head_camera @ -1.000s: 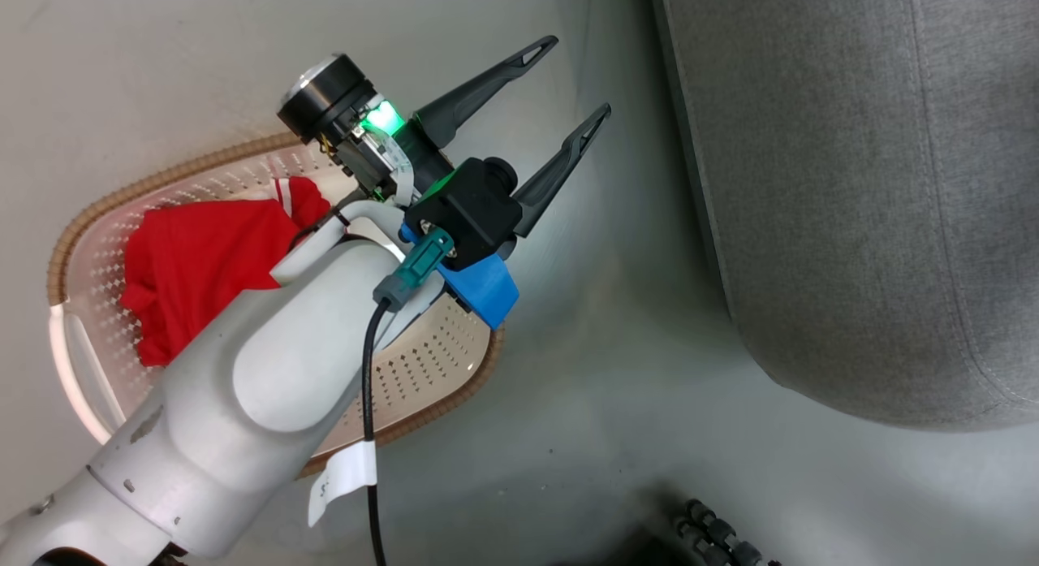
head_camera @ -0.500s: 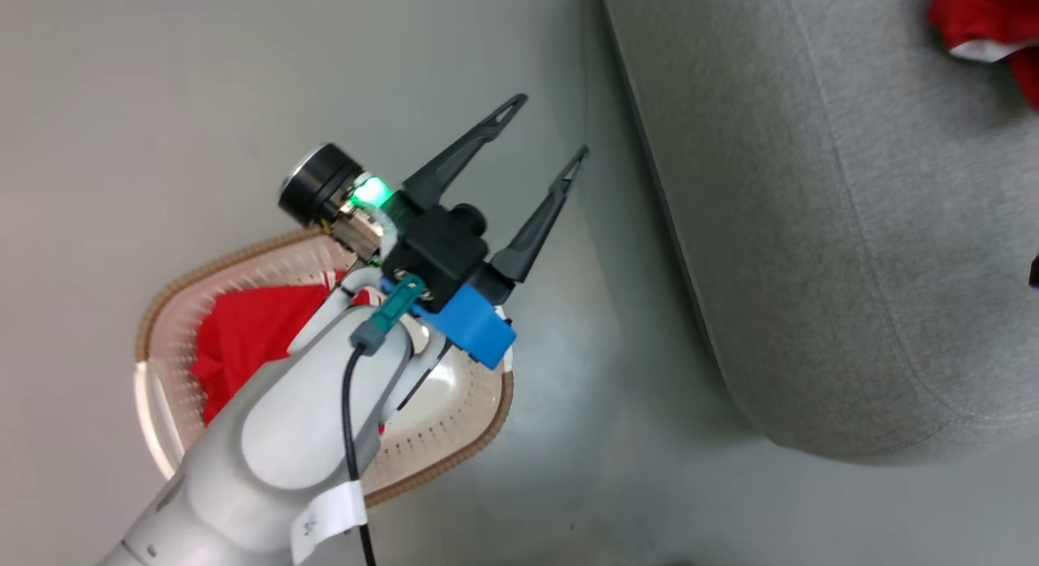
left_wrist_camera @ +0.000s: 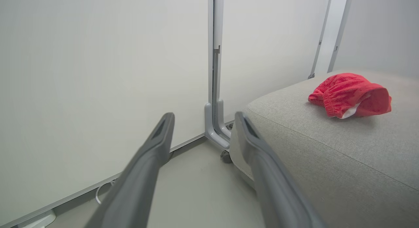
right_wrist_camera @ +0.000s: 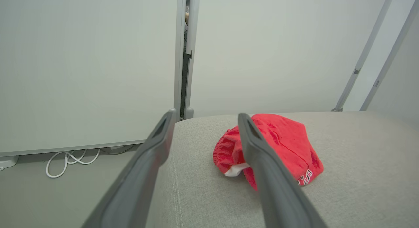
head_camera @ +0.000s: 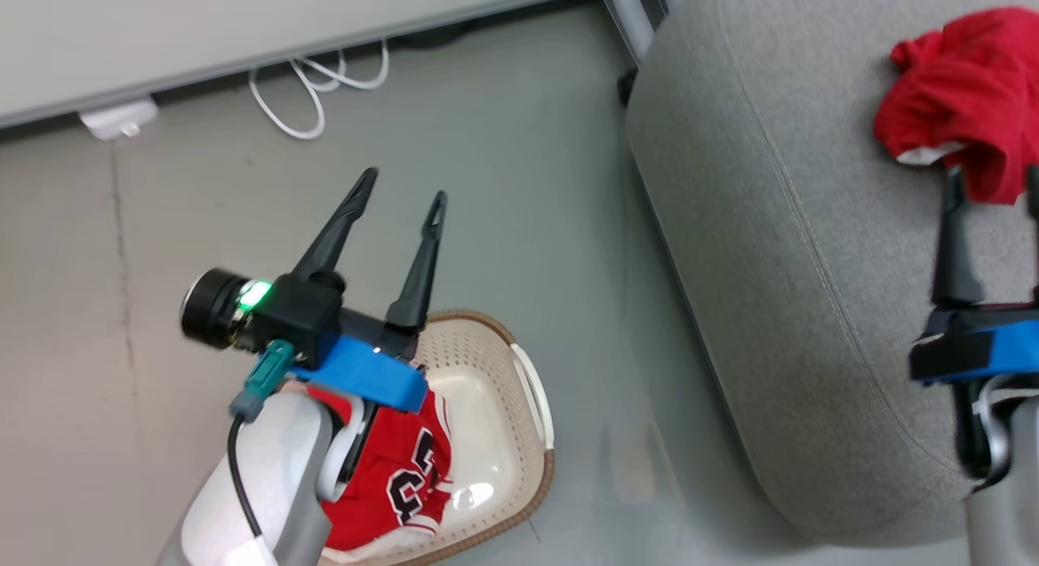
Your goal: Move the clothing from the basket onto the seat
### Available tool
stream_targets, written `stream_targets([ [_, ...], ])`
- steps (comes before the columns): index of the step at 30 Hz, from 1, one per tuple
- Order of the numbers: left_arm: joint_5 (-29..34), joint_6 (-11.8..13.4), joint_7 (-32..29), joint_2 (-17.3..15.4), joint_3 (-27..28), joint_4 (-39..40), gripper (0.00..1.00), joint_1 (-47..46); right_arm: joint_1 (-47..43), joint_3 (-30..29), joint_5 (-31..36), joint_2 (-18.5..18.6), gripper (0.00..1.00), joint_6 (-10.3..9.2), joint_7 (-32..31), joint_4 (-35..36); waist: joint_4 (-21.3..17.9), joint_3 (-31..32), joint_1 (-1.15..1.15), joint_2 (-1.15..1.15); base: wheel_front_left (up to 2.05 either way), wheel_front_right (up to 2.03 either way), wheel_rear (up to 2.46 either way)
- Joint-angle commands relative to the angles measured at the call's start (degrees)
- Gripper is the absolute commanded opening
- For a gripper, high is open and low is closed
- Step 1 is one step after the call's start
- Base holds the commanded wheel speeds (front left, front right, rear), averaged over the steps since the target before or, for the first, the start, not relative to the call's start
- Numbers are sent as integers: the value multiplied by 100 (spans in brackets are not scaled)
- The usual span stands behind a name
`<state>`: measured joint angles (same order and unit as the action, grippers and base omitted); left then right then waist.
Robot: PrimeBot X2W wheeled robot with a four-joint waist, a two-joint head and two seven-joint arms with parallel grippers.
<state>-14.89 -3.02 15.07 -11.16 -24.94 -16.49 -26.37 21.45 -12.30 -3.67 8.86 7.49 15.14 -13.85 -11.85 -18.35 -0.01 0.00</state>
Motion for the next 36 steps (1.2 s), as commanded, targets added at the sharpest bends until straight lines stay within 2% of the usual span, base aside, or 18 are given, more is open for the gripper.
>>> stream_targets([
  [1, 40, -2, 15, -1, 45, 27, 100, 66, -109, 39, -5, -43, 100, 0, 1, 29, 189, 269, 1, 0, 0, 0, 0],
  [11, 305, -77, 15, 294, 1125, 235, 100, 996, -616, 940, -152, -261, 100, 0, 1, 389, 690, 825, 1, 0, 0, 0, 0],
  [17, 471, -121, 15, 466, 1685, 346, 100, 1397, -873, 1255, -226, -399, 100, 0, 1, 397, 967, 1047, 1, 0, 0, 0, 0],
  [26, 699, -220, 15, 669, 2265, 405, 100, 1869, -1279, 1343, -228, -492, 100, 0, 1, 364, 1240, 1227, 1, 0, 0, 0, 0],
  [36, 813, -331, 15, 779, 2532, 348, 100, 2092, -1537, 1293, -225, -543, 100, 0, 1, 311, 1379, 1380, 1, 0, 0, 0, 0],
])
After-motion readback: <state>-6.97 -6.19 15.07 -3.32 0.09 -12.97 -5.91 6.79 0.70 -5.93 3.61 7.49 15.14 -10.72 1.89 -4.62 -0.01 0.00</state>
